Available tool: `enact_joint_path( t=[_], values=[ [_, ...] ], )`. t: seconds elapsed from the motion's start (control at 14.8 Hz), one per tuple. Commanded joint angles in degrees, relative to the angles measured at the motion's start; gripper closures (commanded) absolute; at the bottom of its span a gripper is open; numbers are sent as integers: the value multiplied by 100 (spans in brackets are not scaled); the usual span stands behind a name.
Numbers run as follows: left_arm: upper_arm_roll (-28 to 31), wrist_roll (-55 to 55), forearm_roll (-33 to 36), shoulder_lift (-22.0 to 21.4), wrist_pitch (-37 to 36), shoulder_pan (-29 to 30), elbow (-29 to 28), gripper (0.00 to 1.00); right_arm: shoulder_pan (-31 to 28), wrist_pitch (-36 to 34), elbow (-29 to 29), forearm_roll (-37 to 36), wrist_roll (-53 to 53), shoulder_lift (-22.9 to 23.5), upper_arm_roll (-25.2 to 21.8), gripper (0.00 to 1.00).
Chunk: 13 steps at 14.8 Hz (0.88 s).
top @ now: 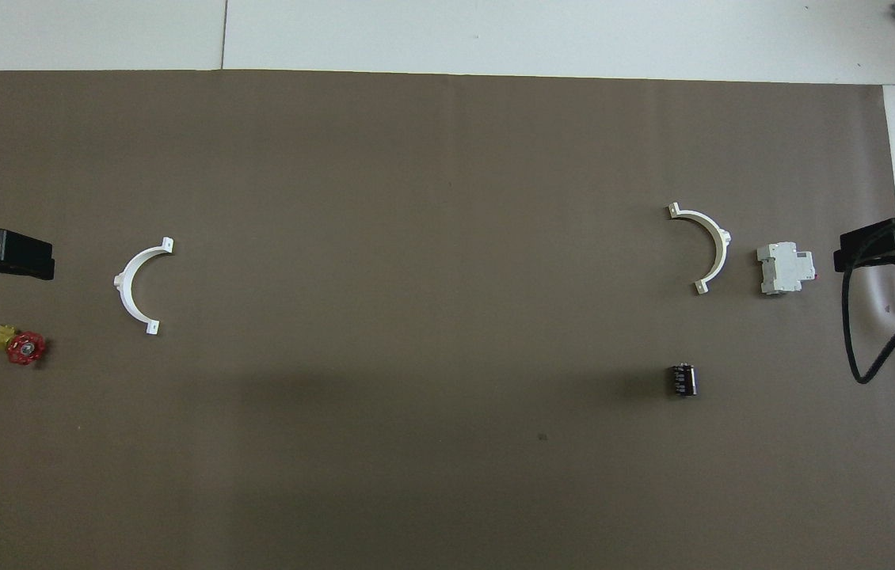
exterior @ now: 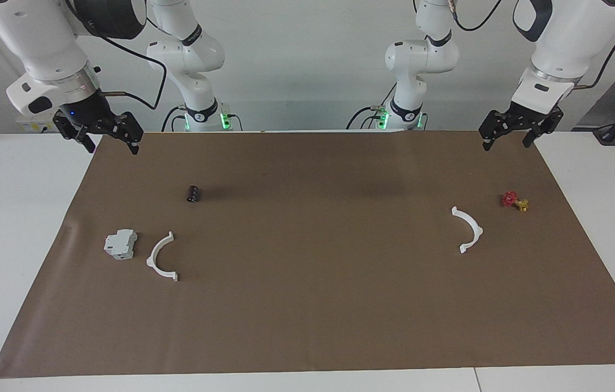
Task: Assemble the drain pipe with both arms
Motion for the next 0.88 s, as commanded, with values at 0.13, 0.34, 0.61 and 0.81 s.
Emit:
enact_joint_path(
  t=[0.13, 0.34, 0.61, 0.81],
  values=[
    [-43, 90, -97, -204, 161, 90, -240, 0, -54, 49, -37, -5, -75, -42, 36, 0],
    [-43, 90, -97, -204, 152, 90, -240, 0, -98, 40, -45, 13, -109, -42, 36, 0],
    [-43, 90, -97, -204, 152, 90, -240, 0, -107, 397, -499, 48, -416, -226, 18, 0],
    [-43, 90, -97, -204, 152, 90, -240, 0, -142, 1462, -1222, 232, -846, -219, 10, 0]
  ],
)
